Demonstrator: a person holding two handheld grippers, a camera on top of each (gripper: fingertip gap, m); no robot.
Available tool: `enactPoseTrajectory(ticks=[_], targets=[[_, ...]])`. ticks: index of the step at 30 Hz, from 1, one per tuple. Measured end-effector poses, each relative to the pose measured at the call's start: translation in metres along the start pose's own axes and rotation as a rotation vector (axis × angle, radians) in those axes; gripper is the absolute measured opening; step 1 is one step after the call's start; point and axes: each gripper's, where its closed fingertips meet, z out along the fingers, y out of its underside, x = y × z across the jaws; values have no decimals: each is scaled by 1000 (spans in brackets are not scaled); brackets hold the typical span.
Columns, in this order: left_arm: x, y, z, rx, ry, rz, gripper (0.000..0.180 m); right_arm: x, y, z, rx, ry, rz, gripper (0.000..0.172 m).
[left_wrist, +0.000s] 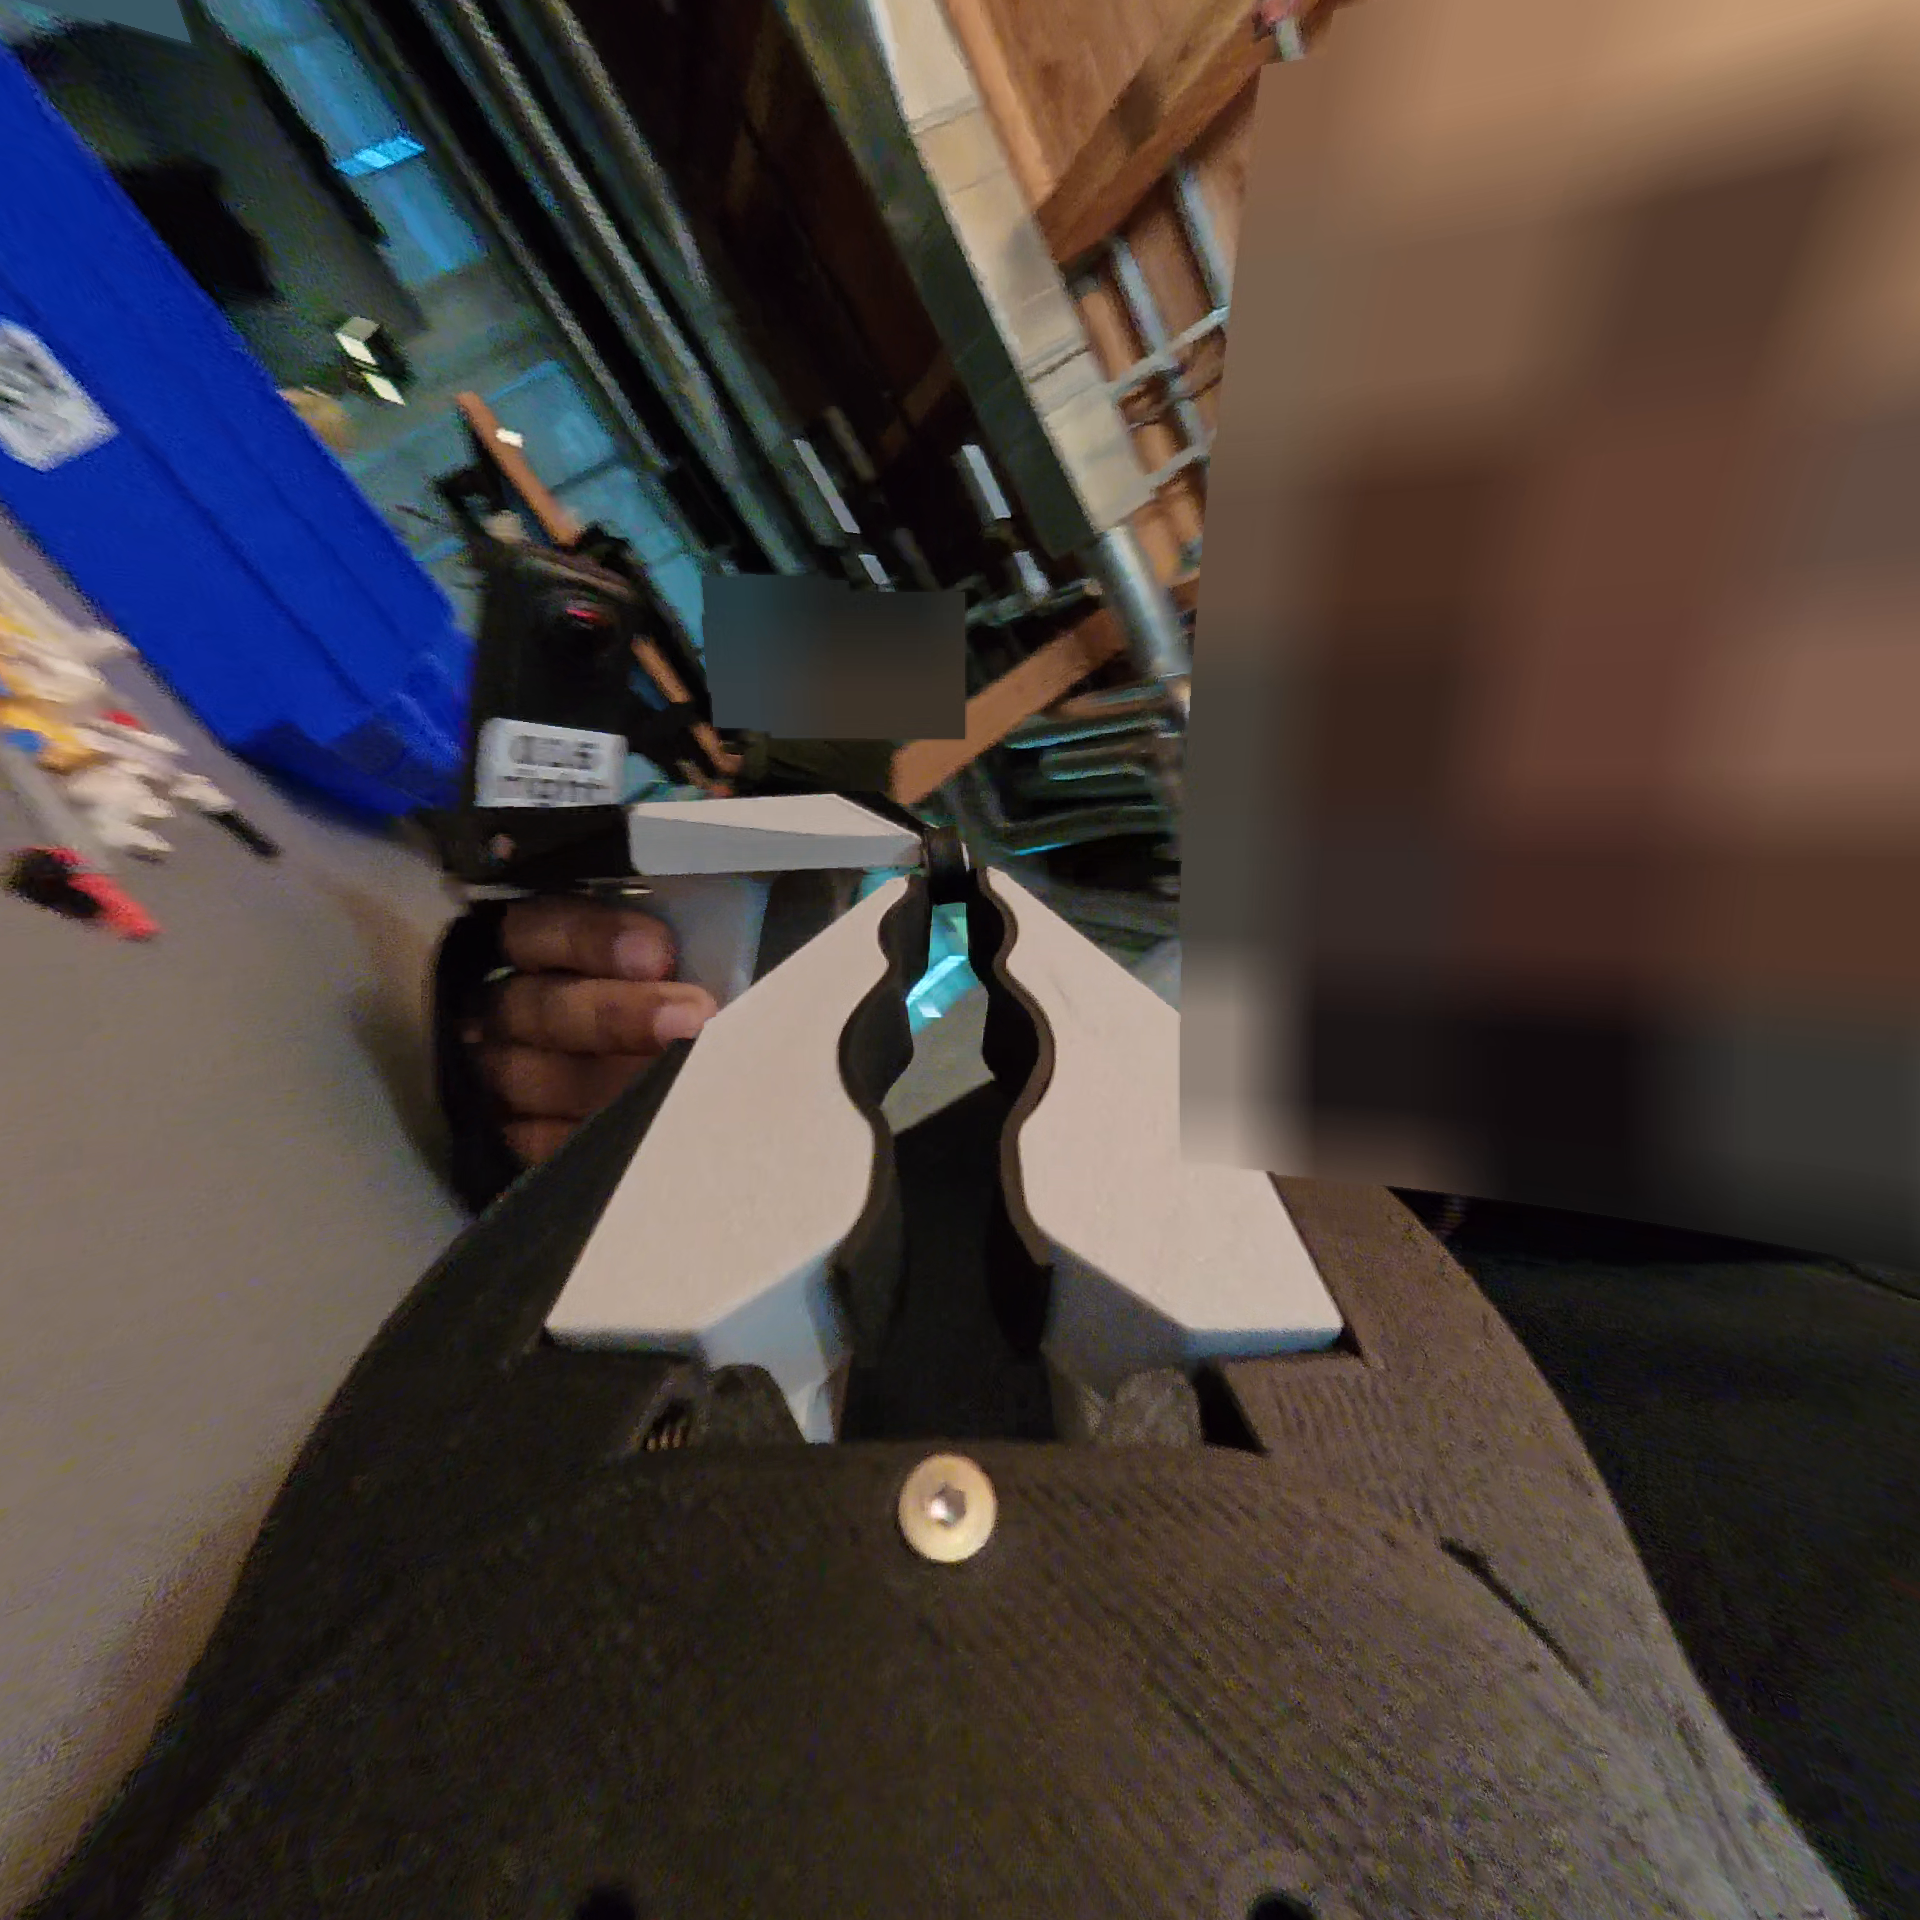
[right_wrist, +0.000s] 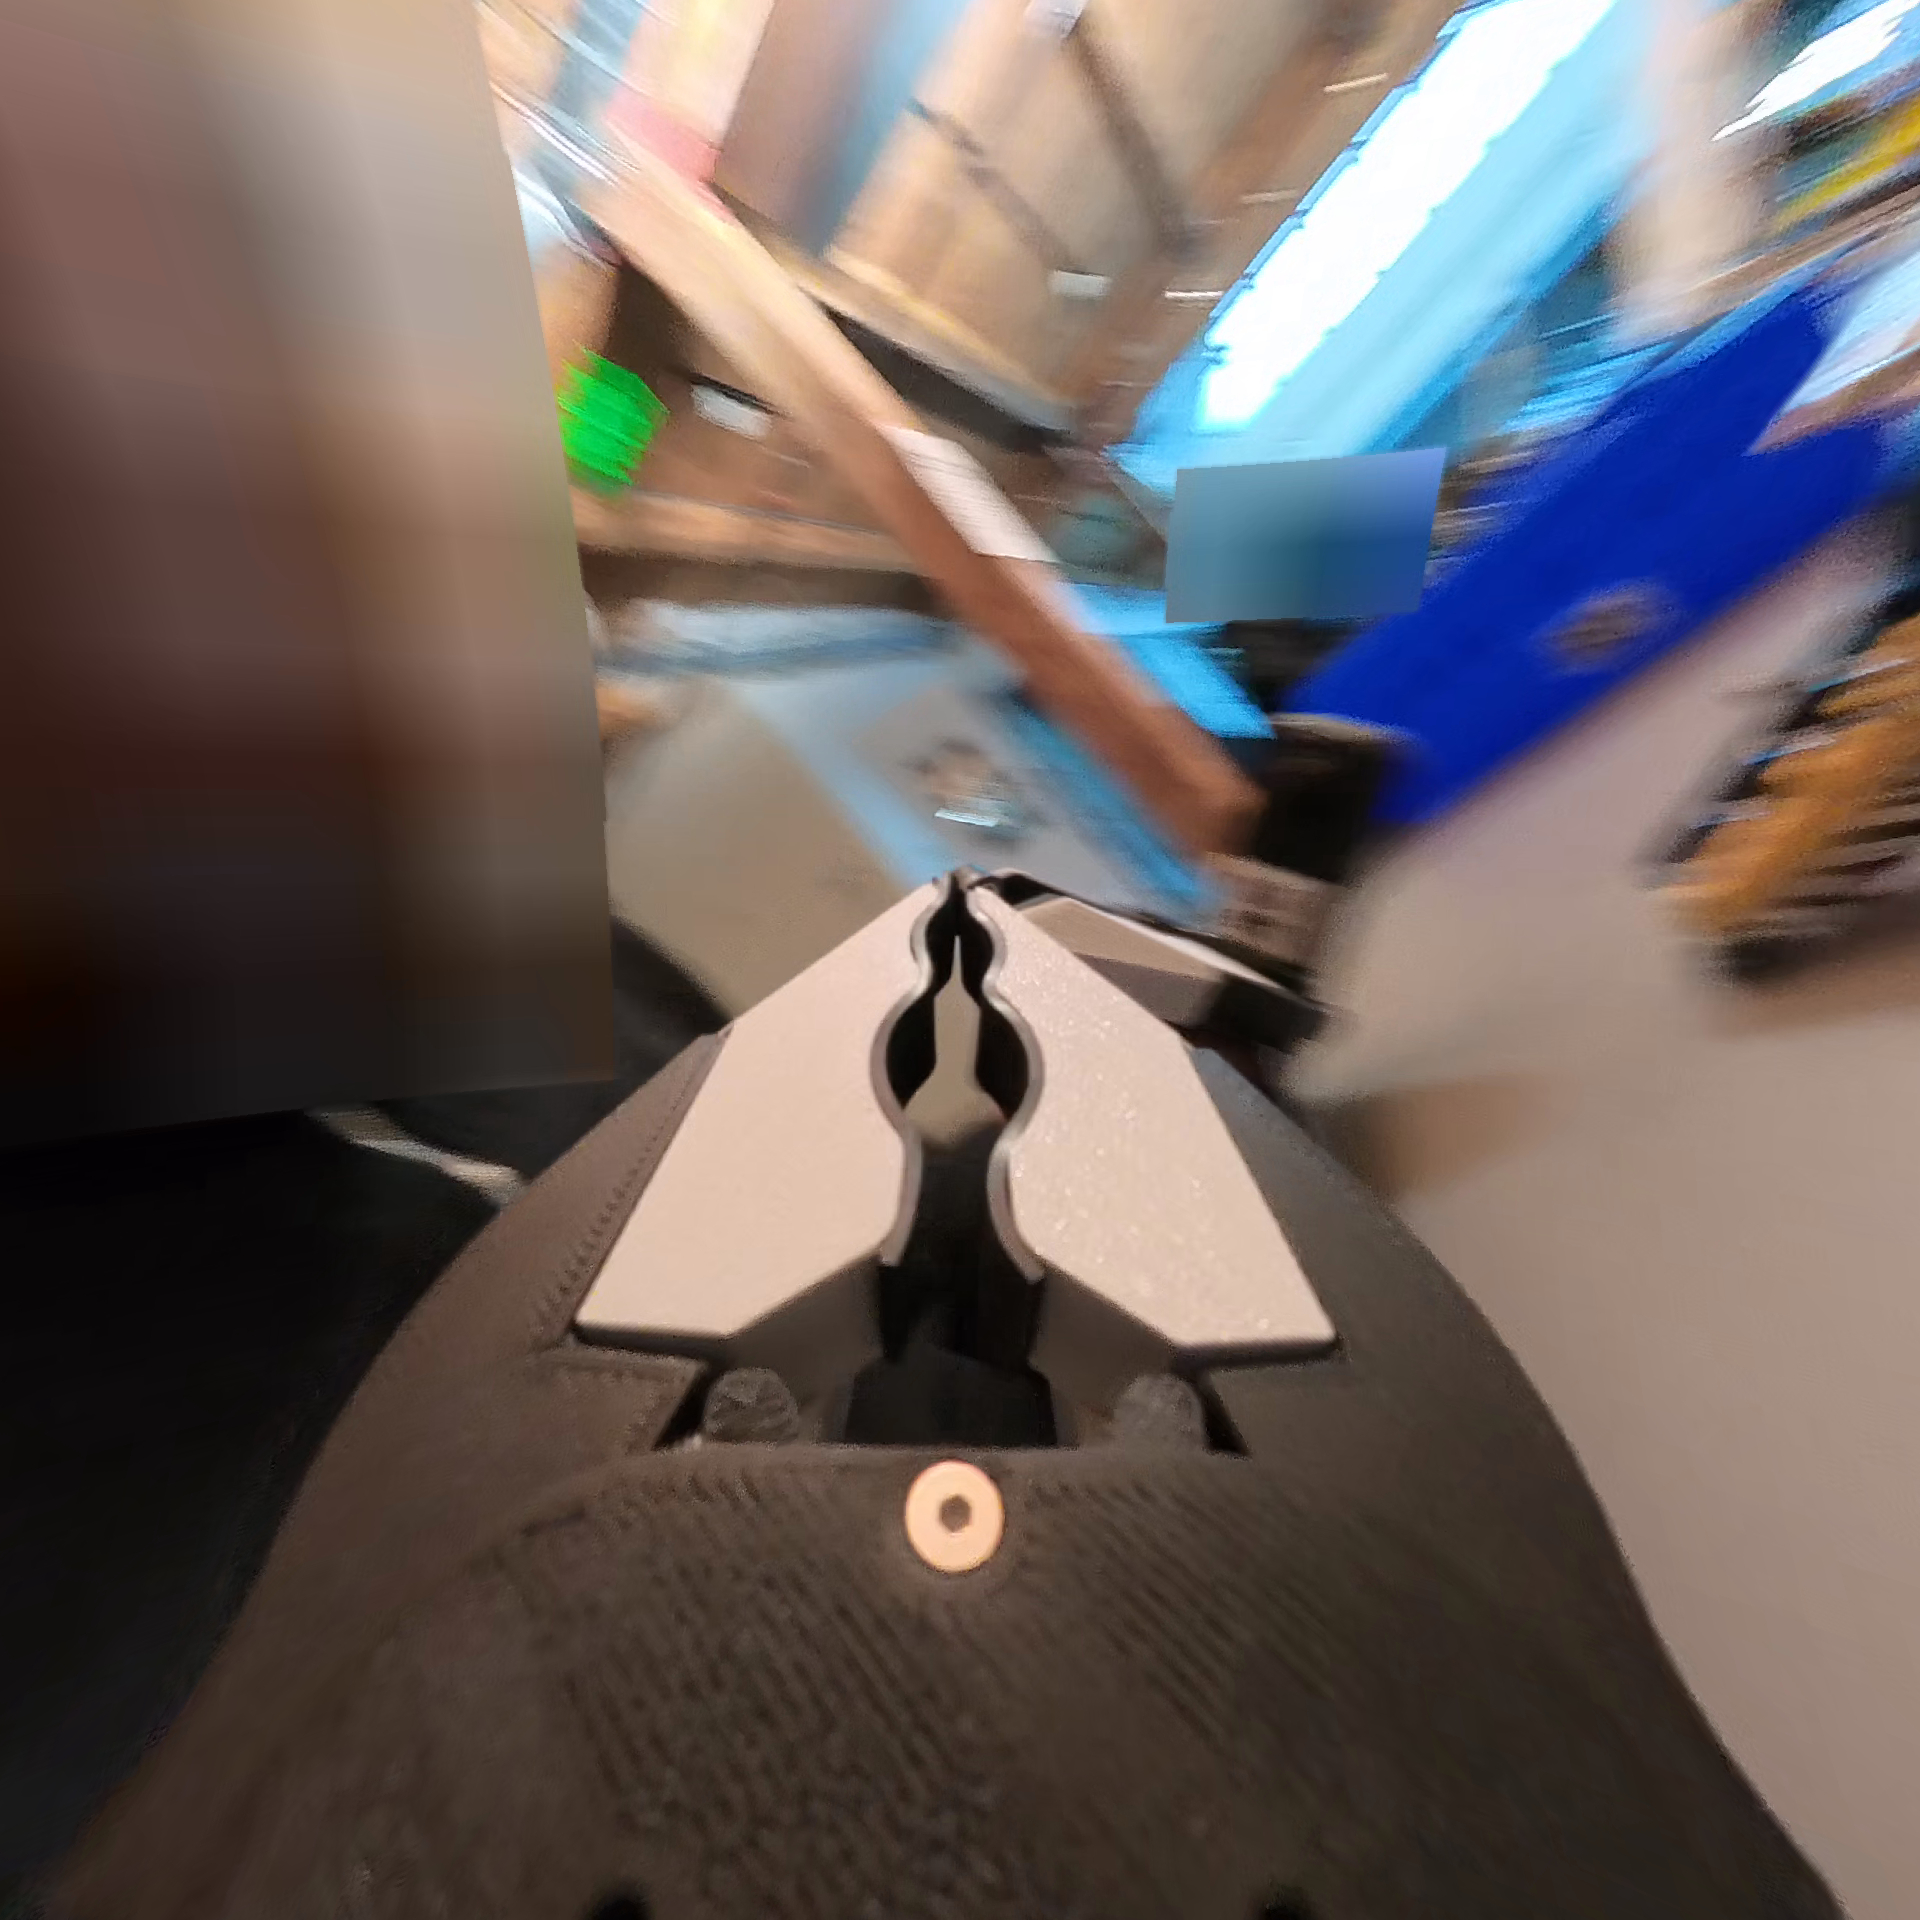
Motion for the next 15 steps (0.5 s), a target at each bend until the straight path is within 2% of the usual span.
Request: enactPoseTrajectory(ticks=[1,5,11,15], targets=[[-4,-1,-2,-5,-48,38,5,4,-1,-1,-15,58,-57,0],[-7,-7,-5,-6,-130,117,3,6,-6,-5,-45,176,-202,0],[-19,-4,-8,-38,-230,177,4,13,-4,-7,-56,209,-201,11],[-21,-1,-7,-78,-278,230,4,16,0,-7,-87,226,-204,4]])
